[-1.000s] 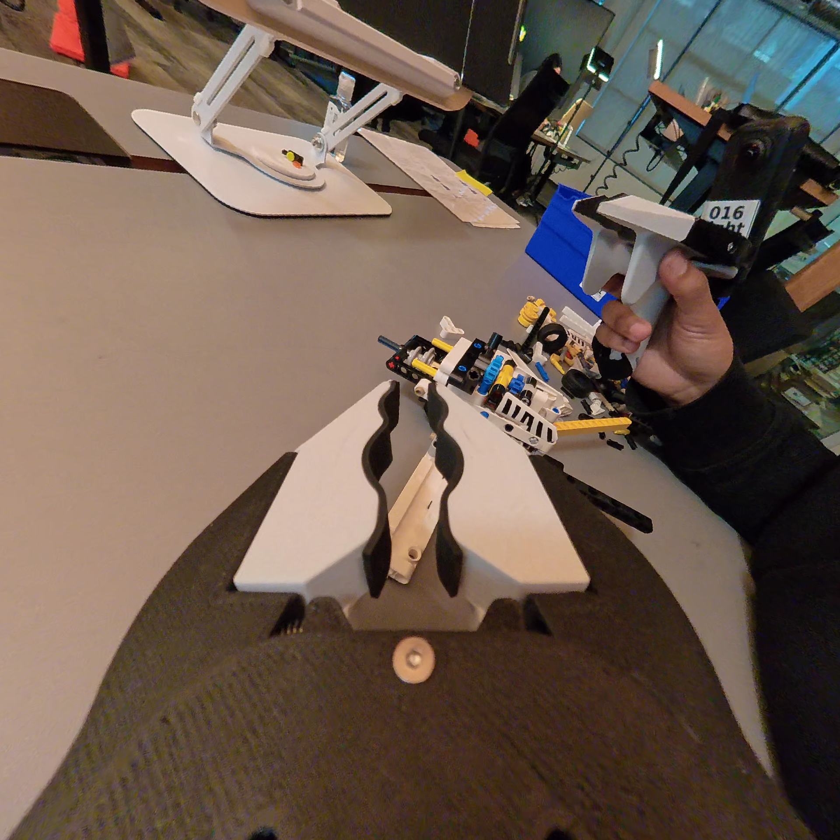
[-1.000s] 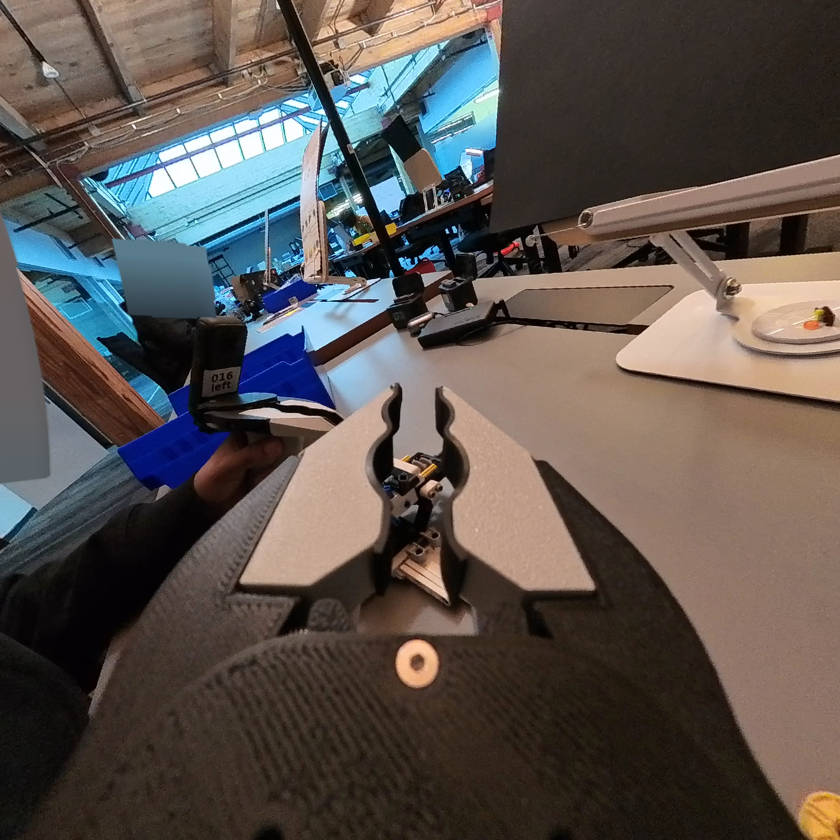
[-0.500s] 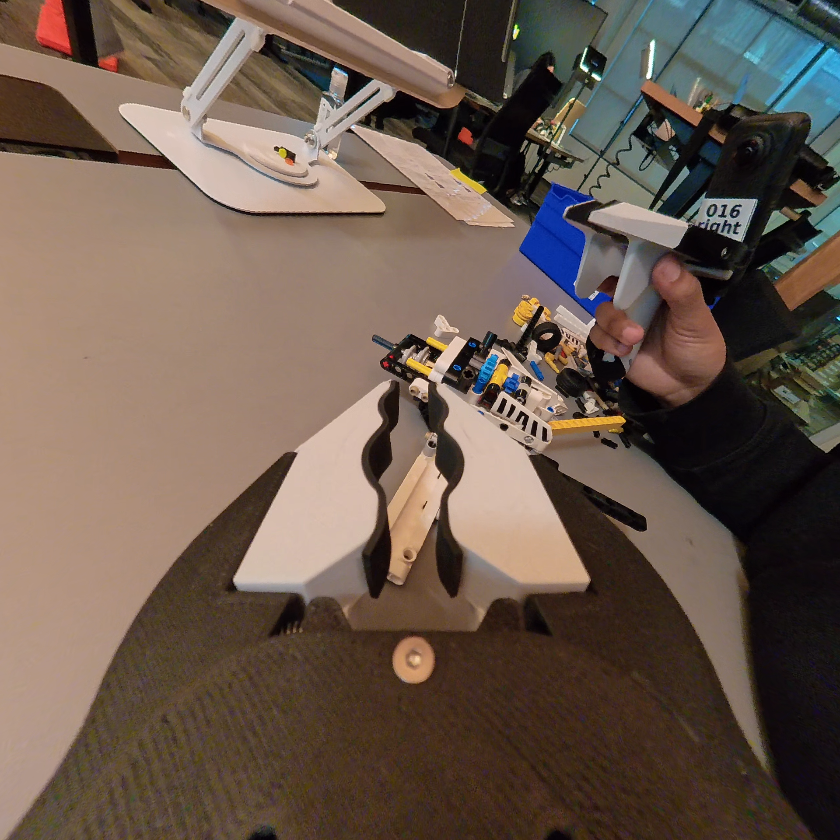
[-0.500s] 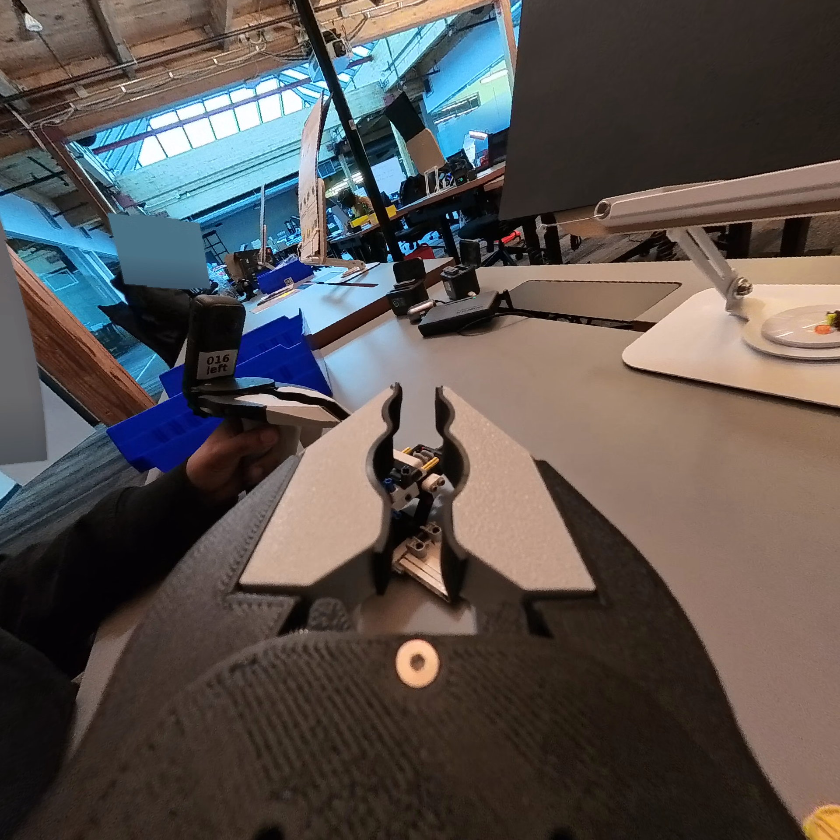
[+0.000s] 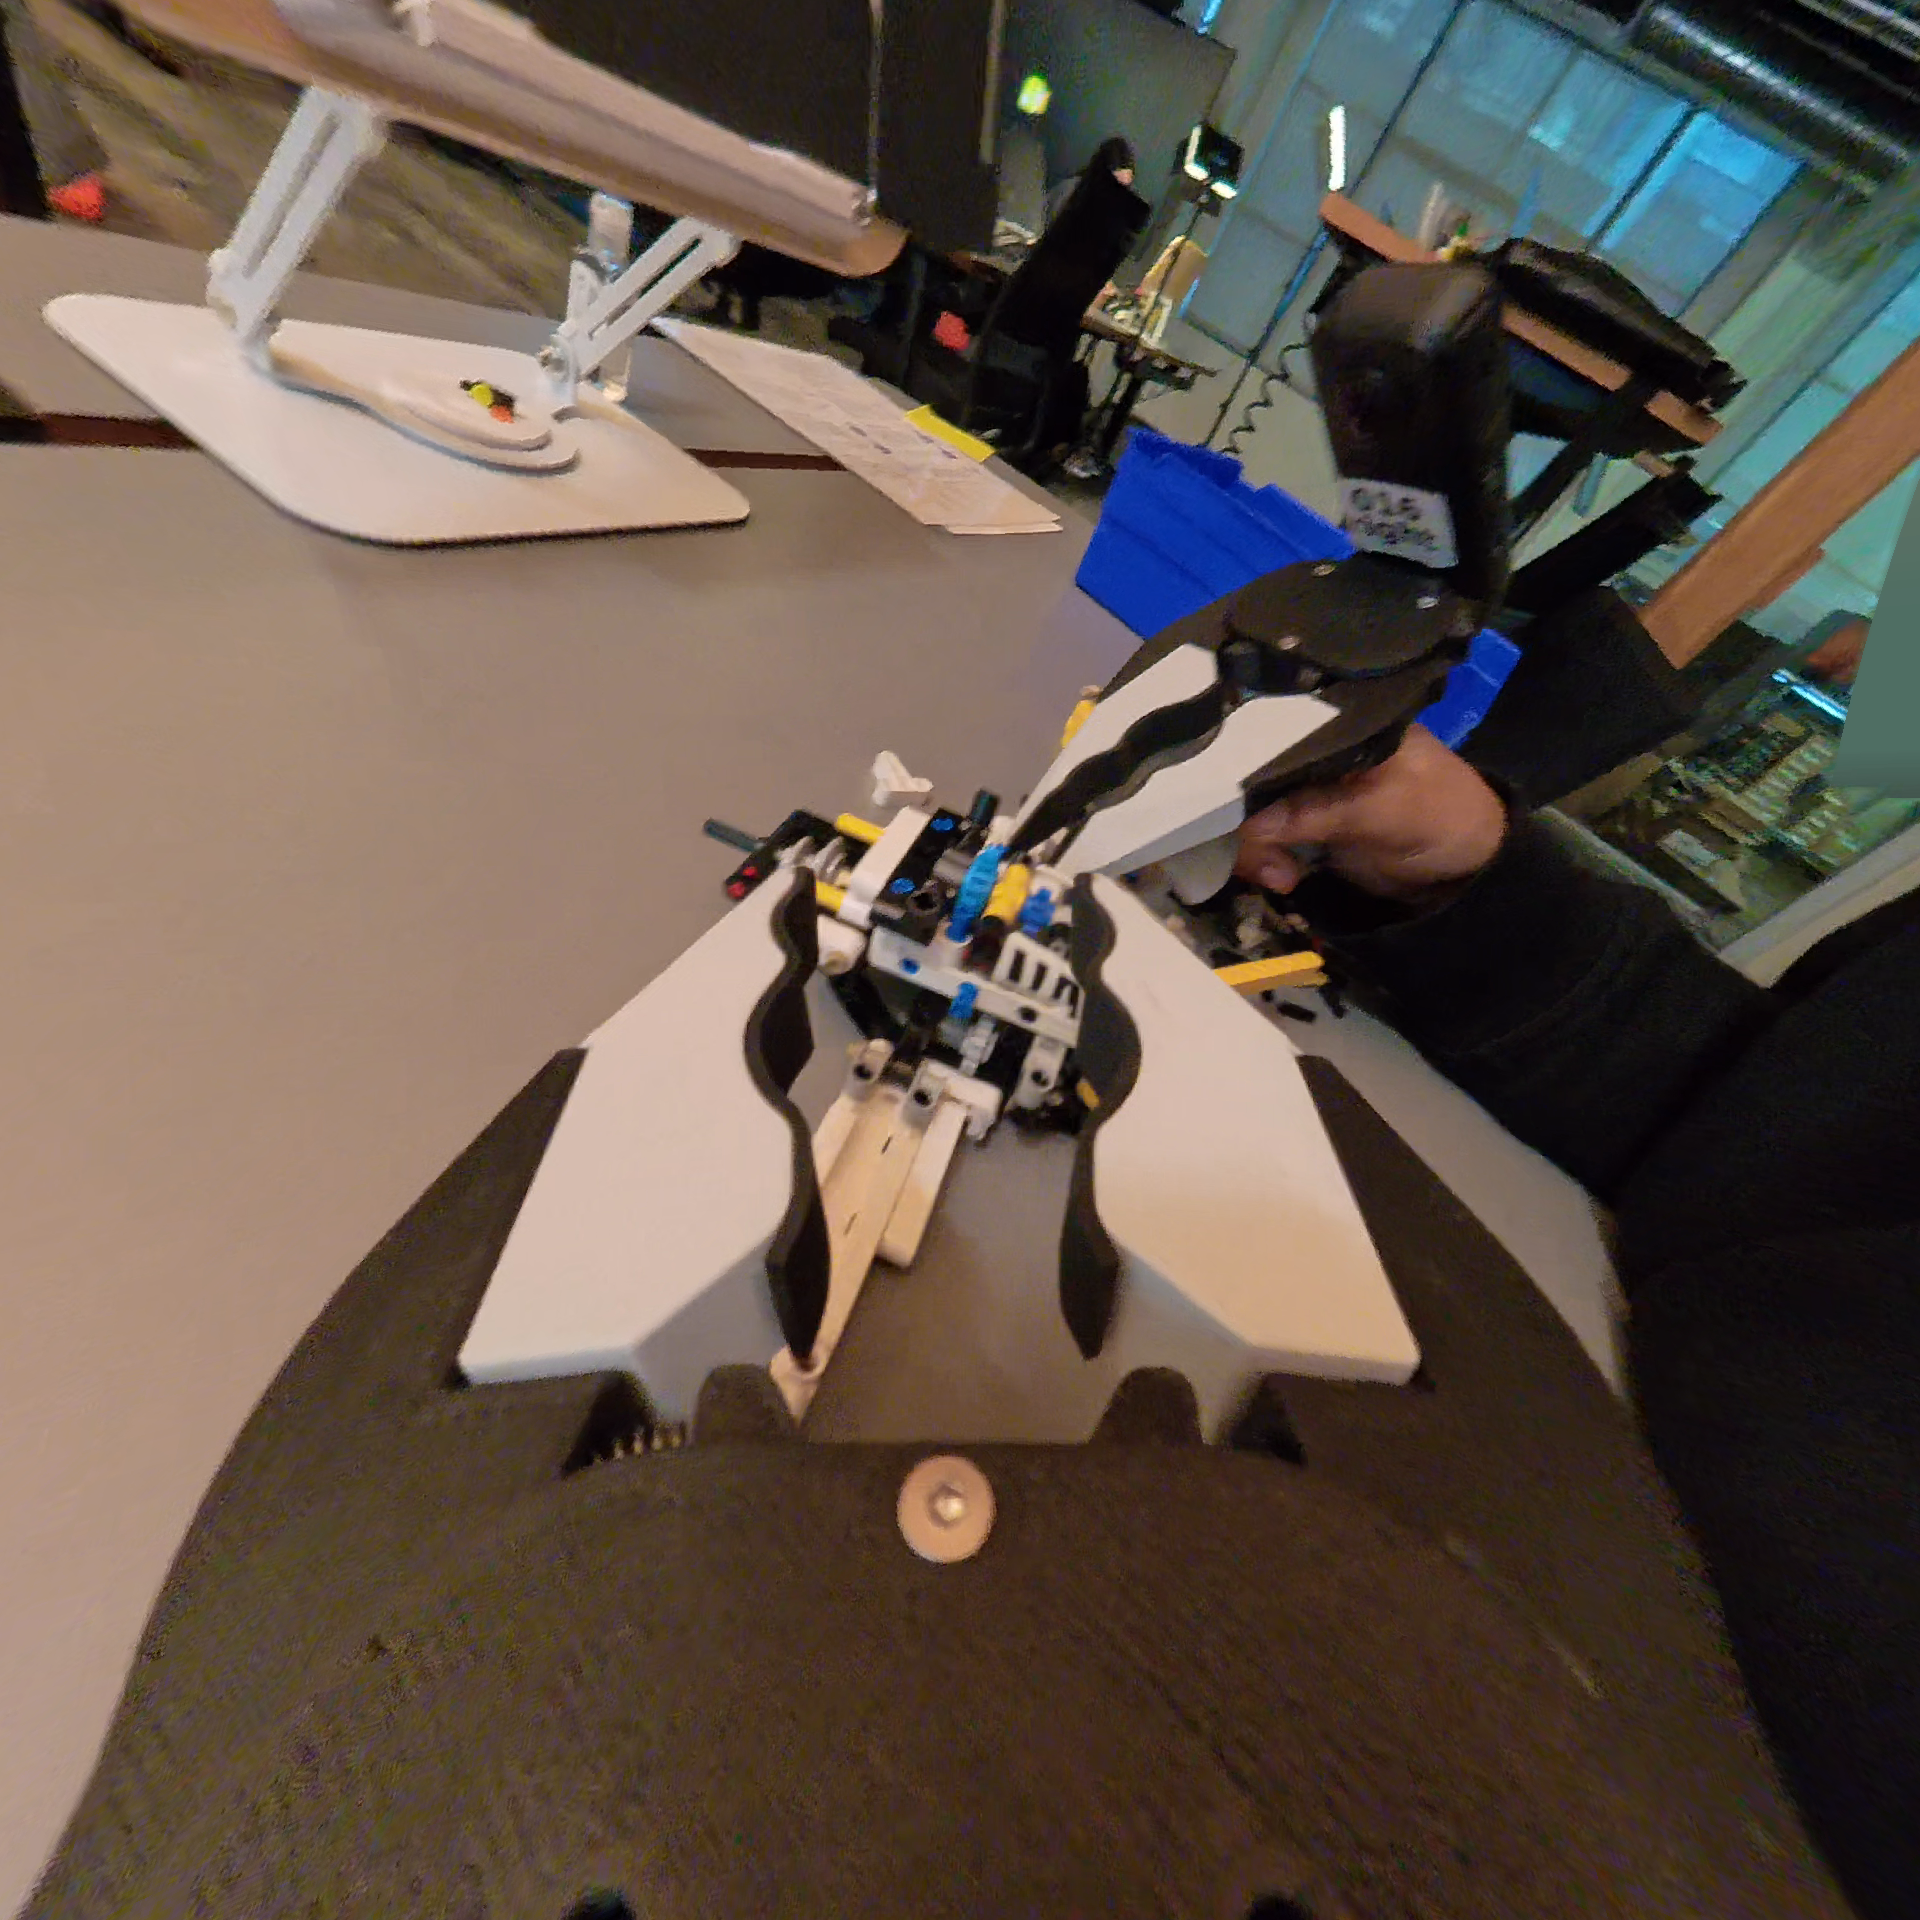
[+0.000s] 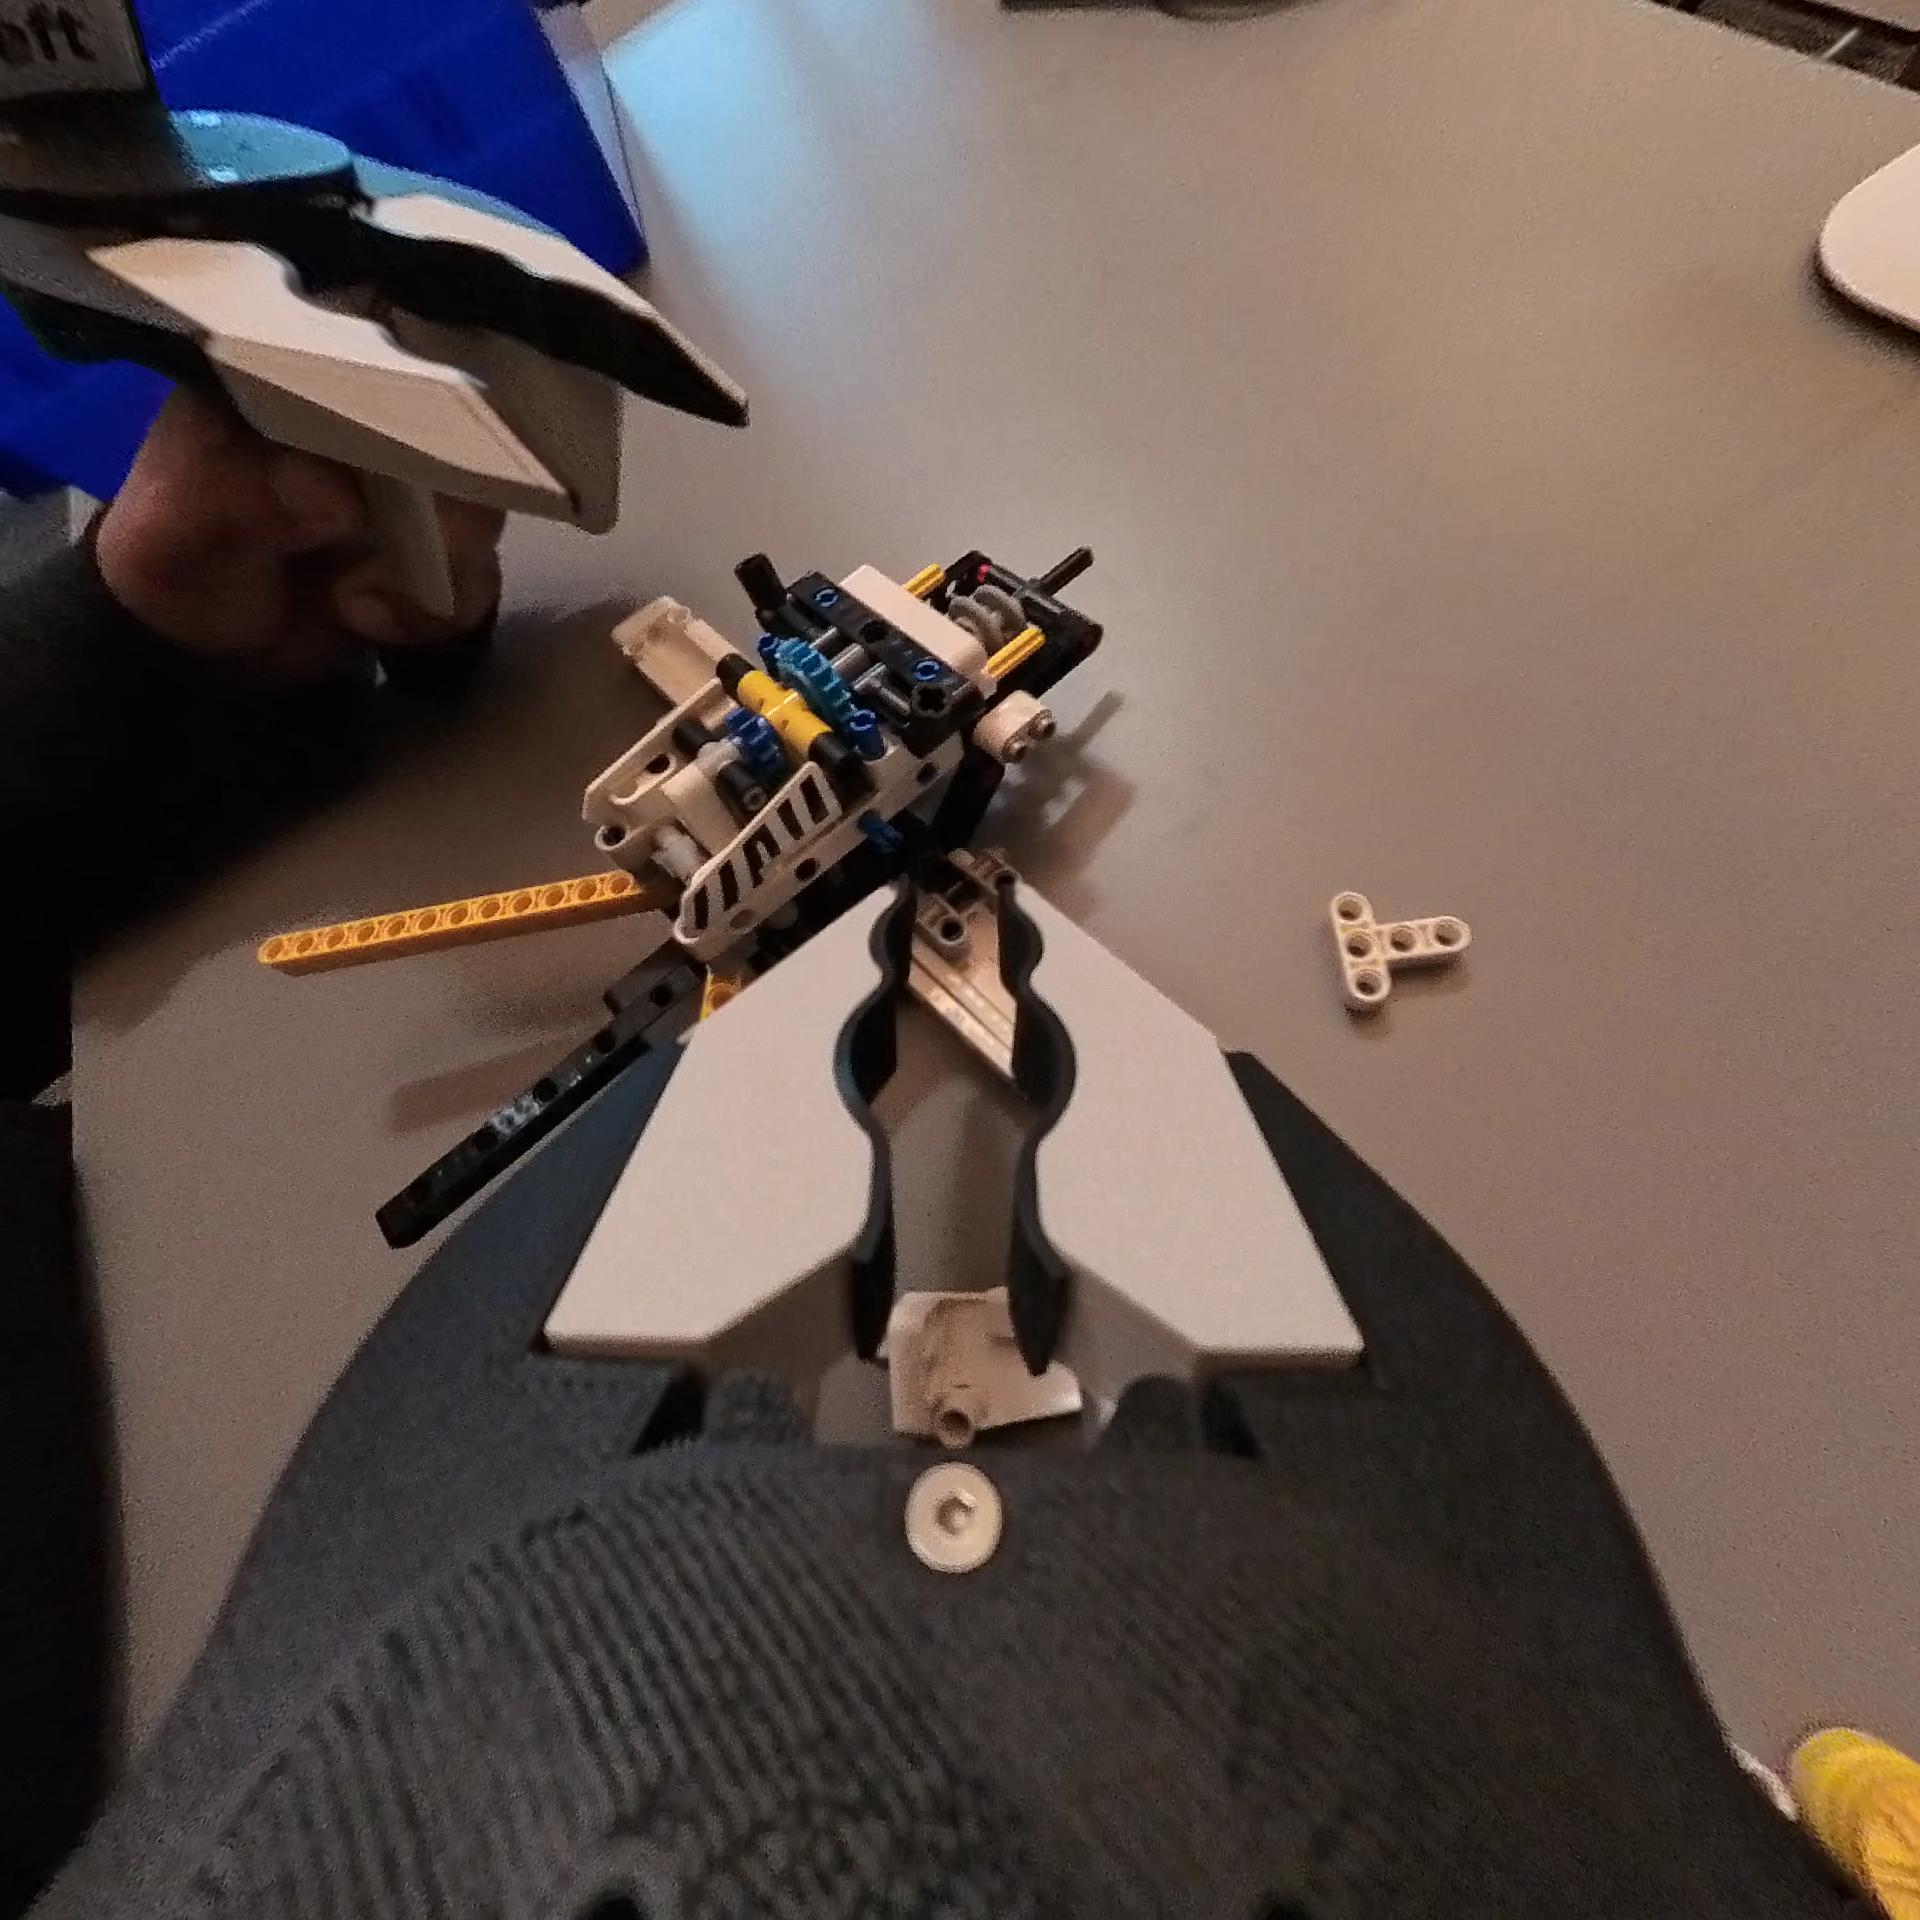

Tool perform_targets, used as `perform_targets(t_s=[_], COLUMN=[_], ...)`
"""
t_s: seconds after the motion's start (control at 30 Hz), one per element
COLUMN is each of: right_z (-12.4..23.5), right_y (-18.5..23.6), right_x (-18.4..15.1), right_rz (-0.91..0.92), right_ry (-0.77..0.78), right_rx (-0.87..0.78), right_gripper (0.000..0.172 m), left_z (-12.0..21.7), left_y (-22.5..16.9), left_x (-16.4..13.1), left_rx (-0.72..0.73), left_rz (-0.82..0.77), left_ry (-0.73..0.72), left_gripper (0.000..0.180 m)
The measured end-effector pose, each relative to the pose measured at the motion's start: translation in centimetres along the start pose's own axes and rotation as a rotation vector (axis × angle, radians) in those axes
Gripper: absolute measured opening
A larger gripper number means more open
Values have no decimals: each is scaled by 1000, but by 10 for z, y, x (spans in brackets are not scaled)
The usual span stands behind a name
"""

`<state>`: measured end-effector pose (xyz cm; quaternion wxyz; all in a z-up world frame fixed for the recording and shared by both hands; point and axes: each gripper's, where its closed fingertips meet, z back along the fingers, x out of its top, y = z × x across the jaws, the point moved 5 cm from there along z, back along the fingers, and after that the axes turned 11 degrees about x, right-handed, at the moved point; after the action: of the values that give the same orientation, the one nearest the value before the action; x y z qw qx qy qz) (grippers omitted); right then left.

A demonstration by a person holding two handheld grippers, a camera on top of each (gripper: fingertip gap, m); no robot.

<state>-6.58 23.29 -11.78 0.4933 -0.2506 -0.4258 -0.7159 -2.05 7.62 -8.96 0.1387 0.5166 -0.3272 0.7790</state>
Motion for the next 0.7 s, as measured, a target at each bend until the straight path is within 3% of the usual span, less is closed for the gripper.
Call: perform_targets(t_s=[0.23,0.53,0.7], right_z=[-10,-19,-23], right_y=[1,-2,4], right_x=[-9,-11,-10], right_rz=[11,71,129], right_ry=[70,169,245], right_rx=[44,30,55], right_gripper=[15,10,9], left_z=[-21,-46,-53], left_y=[-25,-38,-34], left_x=[4,-10,-15], left_rx=[-71,53,149], left_rz=[-36,-282,-378], left_ry=[68,240,274], left_gripper=[56,67,54])
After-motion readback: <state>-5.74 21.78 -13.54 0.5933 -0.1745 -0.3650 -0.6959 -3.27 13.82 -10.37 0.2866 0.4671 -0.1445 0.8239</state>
